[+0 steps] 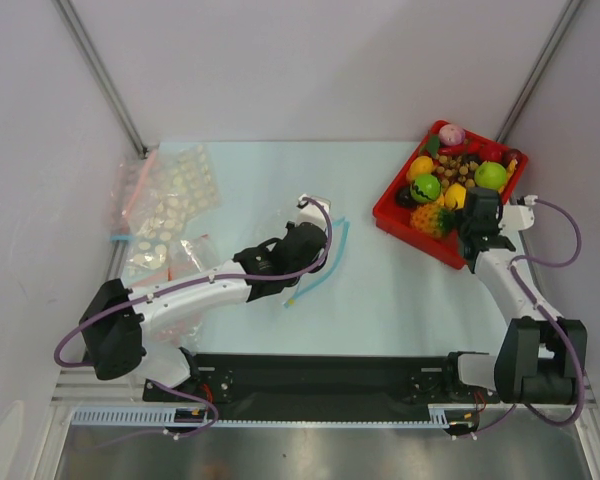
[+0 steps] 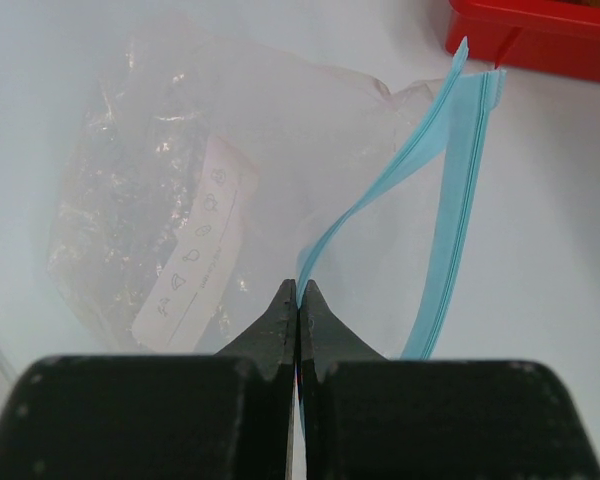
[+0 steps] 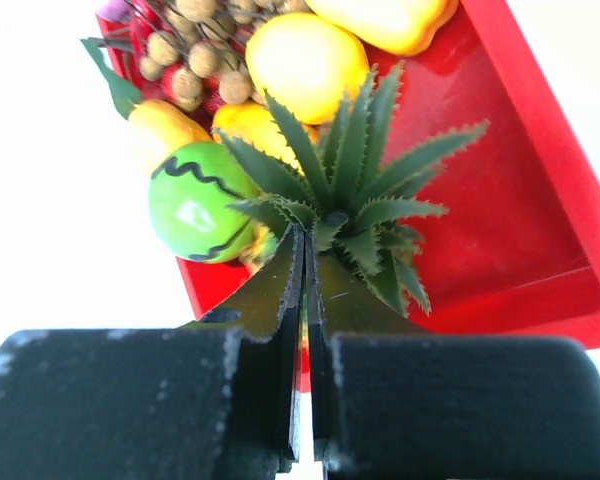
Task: Place the food in the zip-top bag and seal the zipper
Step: Pick up the fake fruit from the bin, then place the fake fruit in the zipper food storage bag.
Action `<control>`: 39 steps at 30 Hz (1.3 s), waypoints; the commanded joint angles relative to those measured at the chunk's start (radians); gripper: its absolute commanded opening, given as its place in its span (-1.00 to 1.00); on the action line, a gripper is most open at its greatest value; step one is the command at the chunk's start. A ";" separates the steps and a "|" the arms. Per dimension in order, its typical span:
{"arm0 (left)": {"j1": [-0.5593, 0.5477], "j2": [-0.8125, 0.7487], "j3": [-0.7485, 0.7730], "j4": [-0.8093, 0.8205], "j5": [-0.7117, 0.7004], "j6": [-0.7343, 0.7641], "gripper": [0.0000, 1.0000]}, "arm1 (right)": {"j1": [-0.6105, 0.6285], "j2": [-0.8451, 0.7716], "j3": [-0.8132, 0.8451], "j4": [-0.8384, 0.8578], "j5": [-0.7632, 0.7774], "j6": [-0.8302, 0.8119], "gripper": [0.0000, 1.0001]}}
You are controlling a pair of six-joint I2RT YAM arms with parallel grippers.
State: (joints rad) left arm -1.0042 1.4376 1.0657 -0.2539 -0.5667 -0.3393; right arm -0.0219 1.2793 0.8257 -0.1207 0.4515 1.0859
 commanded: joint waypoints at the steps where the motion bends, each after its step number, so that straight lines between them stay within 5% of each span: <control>1: -0.007 -0.039 0.019 0.001 -0.010 0.005 -0.99 | 0.011 -0.076 -0.017 0.006 0.047 -0.038 -1.00; 18: -0.005 0.017 0.043 -0.010 0.071 -0.003 -0.99 | 0.066 -0.296 -0.048 0.050 -0.017 -0.136 -1.00; 39: 0.004 0.147 0.214 -0.090 0.244 -0.038 -0.99 | 0.316 -0.666 -0.131 0.102 -0.096 -0.302 -1.00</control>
State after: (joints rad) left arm -1.0039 1.5604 1.2152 -0.3305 -0.3660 -0.3450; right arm 0.2611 0.6556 0.6968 -0.1116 0.3733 0.8562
